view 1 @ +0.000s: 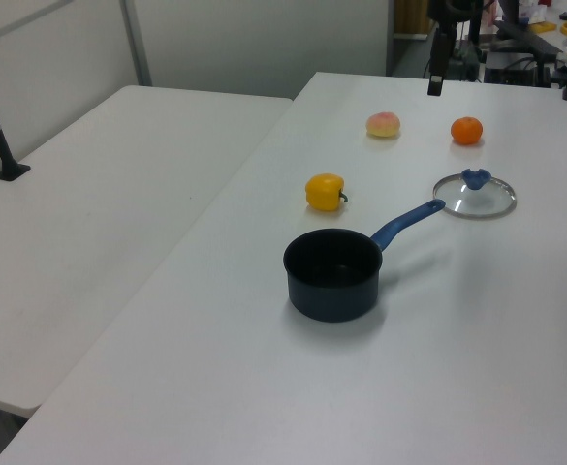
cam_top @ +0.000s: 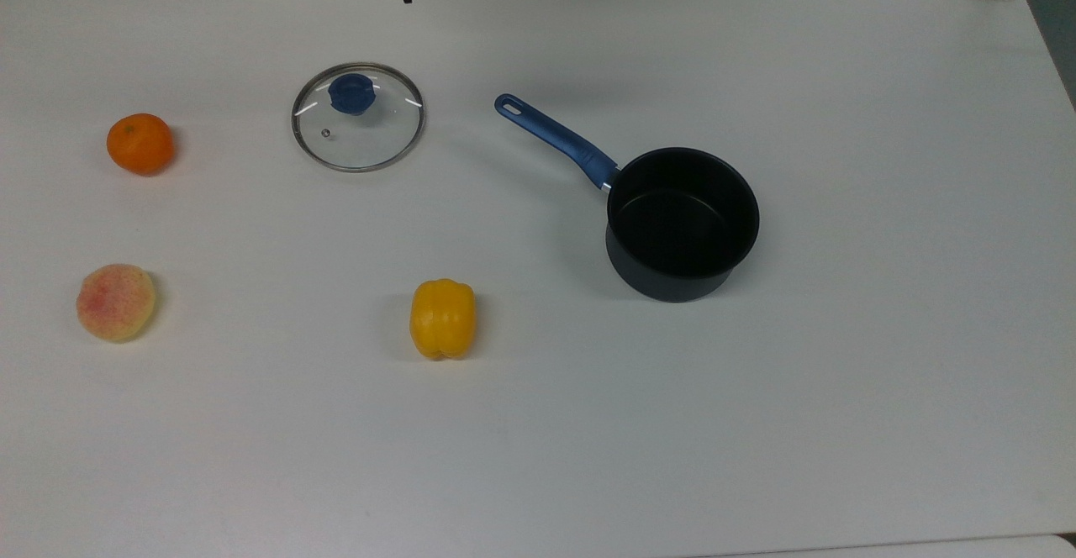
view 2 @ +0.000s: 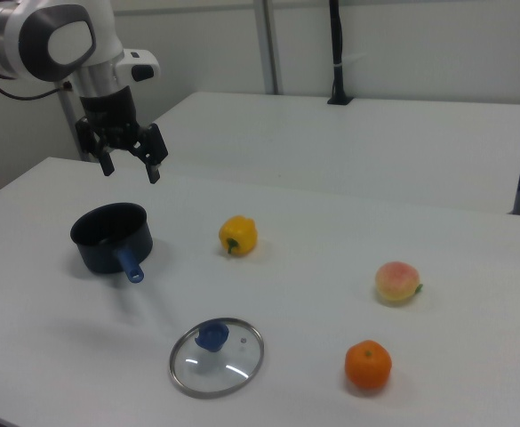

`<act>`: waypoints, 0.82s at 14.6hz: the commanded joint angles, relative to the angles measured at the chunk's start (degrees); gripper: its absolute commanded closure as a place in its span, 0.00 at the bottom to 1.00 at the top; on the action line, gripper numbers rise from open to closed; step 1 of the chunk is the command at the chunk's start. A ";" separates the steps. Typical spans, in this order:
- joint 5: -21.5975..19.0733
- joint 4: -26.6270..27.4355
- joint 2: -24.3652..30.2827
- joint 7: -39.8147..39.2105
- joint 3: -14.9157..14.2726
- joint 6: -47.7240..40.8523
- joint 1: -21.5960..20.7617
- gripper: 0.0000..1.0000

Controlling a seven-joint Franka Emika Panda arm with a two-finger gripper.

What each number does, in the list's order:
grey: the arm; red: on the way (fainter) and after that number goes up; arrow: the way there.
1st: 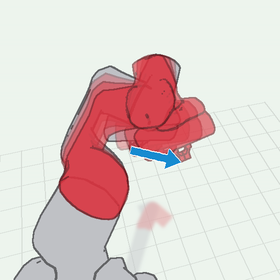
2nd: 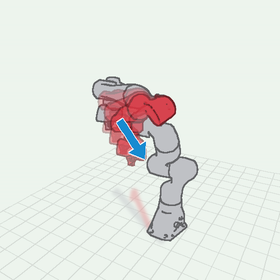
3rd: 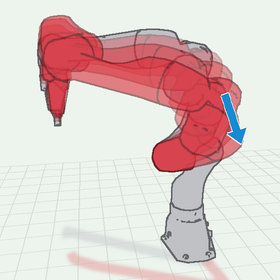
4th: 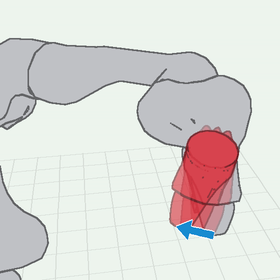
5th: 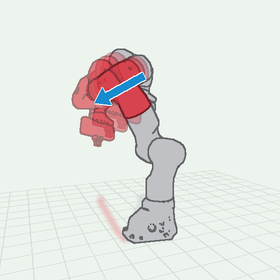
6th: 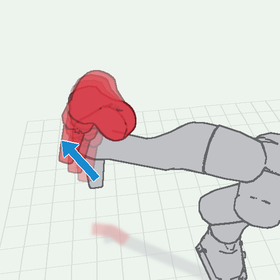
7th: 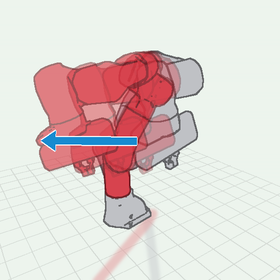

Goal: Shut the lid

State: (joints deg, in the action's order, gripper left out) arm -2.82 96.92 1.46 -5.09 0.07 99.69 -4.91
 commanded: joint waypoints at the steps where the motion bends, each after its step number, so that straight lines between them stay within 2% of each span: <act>1: 0.19 1.43 1.00 -0.71 0.28 1.13 0.43 0.00; 12: 0.19 2.04 0.83 -1.51 0.02 1.13 1.75 0.00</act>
State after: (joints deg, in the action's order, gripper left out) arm -2.81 96.95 1.46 -5.37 -0.05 99.69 -3.43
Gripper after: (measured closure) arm 0.000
